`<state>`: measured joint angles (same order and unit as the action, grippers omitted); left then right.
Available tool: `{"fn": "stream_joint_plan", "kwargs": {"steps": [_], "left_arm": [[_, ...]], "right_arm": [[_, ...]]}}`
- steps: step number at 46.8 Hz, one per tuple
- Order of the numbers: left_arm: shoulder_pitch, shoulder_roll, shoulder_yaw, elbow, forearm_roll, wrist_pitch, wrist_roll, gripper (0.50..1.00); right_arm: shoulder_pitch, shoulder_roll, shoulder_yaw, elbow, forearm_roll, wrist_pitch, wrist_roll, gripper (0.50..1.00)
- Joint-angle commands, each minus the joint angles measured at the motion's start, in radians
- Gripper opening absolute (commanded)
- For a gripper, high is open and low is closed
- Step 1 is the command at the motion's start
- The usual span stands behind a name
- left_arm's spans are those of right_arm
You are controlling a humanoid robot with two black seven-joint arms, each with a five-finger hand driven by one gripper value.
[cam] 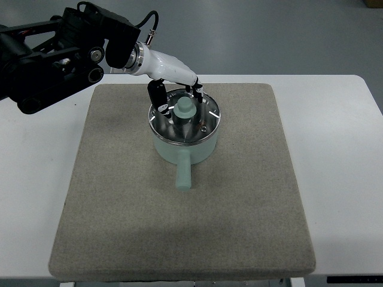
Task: Place lid left of pot with left hand
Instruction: 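Lower the left hand over the lid's mint-green knob, then close the left hand fingers around the lid knob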
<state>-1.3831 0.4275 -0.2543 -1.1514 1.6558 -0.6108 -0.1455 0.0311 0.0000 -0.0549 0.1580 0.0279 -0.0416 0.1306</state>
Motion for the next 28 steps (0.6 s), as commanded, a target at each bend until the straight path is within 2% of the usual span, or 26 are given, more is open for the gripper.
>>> {"fn": "stream_joint_plan", "kwargs": {"steps": [1,12,17,21,24,28], "left_arm": [[-0.001,0.001,0.0,-0.002,-0.001,0.0,0.0,0.786],[-0.001,0.005,-0.002,-0.016,-0.001,0.0,0.0,0.784],[-0.001,0.007,-0.002,-0.021,-0.001,0.0,0.0,0.741],[-0.001,0.008,-0.002,-0.027,-0.001,0.0,0.0,0.737],[-0.002,0.008,0.0,-0.03,0.001,0.0,0.0,0.705],[-0.002,0.008,0.0,-0.031,0.002,0.0,0.0,0.705]], "right_arm": [[0.0,0.0,0.0,0.0,0.0,0.0,0.0,0.924],[0.0,0.0,0.0,0.0,0.0,0.0,0.0,0.924],[0.0,0.0,0.0,0.0,0.0,0.0,0.0,0.924],[0.0,0.0,0.001,0.0,0.0,0.0,0.0,0.924],[0.0,0.0,0.0,0.0,0.0,0.0,0.0,0.924],[0.0,0.0,0.0,0.0,0.0,0.0,0.001,0.924]]}}
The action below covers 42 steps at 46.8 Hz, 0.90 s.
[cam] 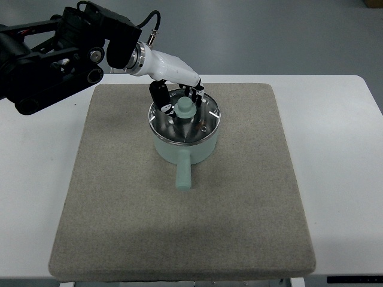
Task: Place lid left of pot with left hand
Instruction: 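Close the left hand fingers around the lid knob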
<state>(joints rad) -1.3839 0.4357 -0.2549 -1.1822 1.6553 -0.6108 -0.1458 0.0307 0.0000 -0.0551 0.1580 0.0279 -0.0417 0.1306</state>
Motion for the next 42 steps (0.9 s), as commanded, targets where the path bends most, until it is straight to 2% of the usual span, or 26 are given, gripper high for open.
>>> {"fn": "stream_joint_plan", "kwargs": {"steps": [1,25,30,34,37,42], "left_arm": [[-0.003,0.0,0.0,-0.001,0.006,0.0,0.0,0.705],[-0.003,0.006,-0.003,-0.001,0.035,0.0,0.0,0.698],[-0.003,0.006,-0.004,-0.001,0.035,0.0,0.0,0.632],[-0.003,0.006,-0.004,-0.001,0.035,0.0,0.0,0.623],[-0.003,0.006,-0.006,-0.002,0.035,0.0,0.0,0.591],[-0.003,0.008,-0.006,-0.002,0.035,0.0,0.0,0.591]], "right_arm": [[0.0,0.0,0.0,0.0,0.0,0.0,0.0,0.924],[0.0,0.0,0.0,0.0,0.0,0.0,0.0,0.924],[0.0,0.0,0.0,0.0,0.0,0.0,0.0,0.924],[0.0,0.0,0.0,0.0,0.0,0.0,0.0,0.924],[0.0,0.0,0.0,0.0,0.0,0.0,0.001,0.924],[0.0,0.0,0.0,0.0,0.001,0.0,0.001,0.924]]}}
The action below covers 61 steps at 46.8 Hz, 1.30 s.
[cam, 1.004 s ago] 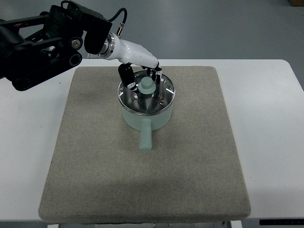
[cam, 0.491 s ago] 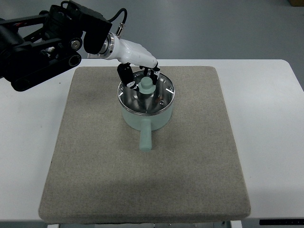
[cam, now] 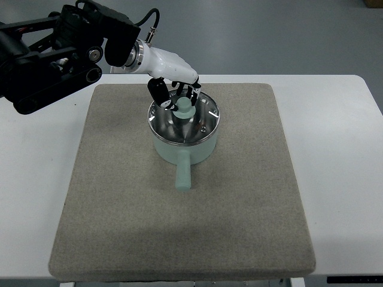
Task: Place lid left of pot with left hand
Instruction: 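Close the left hand fingers around the lid knob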
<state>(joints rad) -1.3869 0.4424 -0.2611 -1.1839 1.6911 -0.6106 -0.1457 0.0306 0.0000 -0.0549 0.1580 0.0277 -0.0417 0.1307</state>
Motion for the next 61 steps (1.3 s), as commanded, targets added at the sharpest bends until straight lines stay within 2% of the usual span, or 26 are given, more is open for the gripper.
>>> {"fn": "stream_joint_plan", "kwargs": {"steps": [1,21,24,28,36,61], "left_arm": [[0.002,0.001,0.0,0.0,-0.001,0.0,0.0,0.591],[0.002,0.001,0.0,-0.013,0.001,0.003,0.0,0.589],[0.002,0.001,0.0,-0.013,0.002,0.003,0.0,0.553],[0.002,0.001,0.0,-0.013,0.016,0.003,0.0,0.548],[0.002,0.001,0.0,-0.013,0.027,0.003,0.0,0.5],[-0.024,0.01,0.0,-0.026,0.05,0.002,0.002,0.5]], "right_arm": [[0.0,0.0,0.0,0.0,0.0,0.0,0.001,0.924],[0.0,0.0,0.001,0.0,0.0,0.0,0.0,0.924],[0.0,0.0,0.001,0.0,0.0,0.0,0.001,0.924],[0.0,0.0,0.0,0.0,0.0,0.0,0.0,0.924],[0.0,0.0,0.0,0.0,0.0,0.0,0.001,0.924],[0.0,0.0,0.0,0.0,0.0,0.0,0.0,0.924]]}}
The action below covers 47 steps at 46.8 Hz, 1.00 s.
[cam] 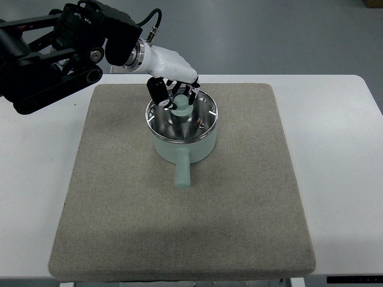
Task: Place lid left of pot with left hand
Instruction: 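Close the left hand fingers around the lid knob, then lift the glass lid off the pot with the left hand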
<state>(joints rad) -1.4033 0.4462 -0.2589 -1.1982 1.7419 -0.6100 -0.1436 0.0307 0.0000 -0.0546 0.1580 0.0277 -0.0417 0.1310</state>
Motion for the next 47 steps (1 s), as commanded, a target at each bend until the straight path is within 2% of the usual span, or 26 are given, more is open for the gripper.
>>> {"fn": "stream_joint_plan", "kwargs": {"steps": [1,16,23,32,42,47], "left_arm": [[-0.009,0.008,-0.002,-0.015,-0.001,0.001,-0.001,0.5],[-0.04,0.034,-0.003,-0.053,-0.001,0.001,-0.001,0.5],[-0.057,0.101,-0.003,-0.098,-0.001,0.003,-0.001,0.5],[-0.057,0.236,-0.003,-0.17,-0.002,0.012,-0.002,0.5],[-0.002,0.376,0.007,-0.17,-0.004,0.082,-0.028,0.5],[0.073,0.43,0.007,-0.164,-0.001,0.147,-0.047,0.5]], "right_arm": [[0.0,0.0,-0.001,0.0,0.0,0.0,-0.001,0.924],[0.0,0.0,-0.001,0.0,0.001,0.0,-0.001,0.924],[0.0,0.0,0.001,0.0,0.0,0.0,-0.001,0.924],[0.0,0.0,-0.001,0.0,0.0,-0.001,0.001,0.924],[0.0,0.0,-0.001,0.0,0.0,0.0,-0.001,0.924],[0.0,0.0,-0.001,0.0,0.0,0.0,-0.001,0.924]]}}
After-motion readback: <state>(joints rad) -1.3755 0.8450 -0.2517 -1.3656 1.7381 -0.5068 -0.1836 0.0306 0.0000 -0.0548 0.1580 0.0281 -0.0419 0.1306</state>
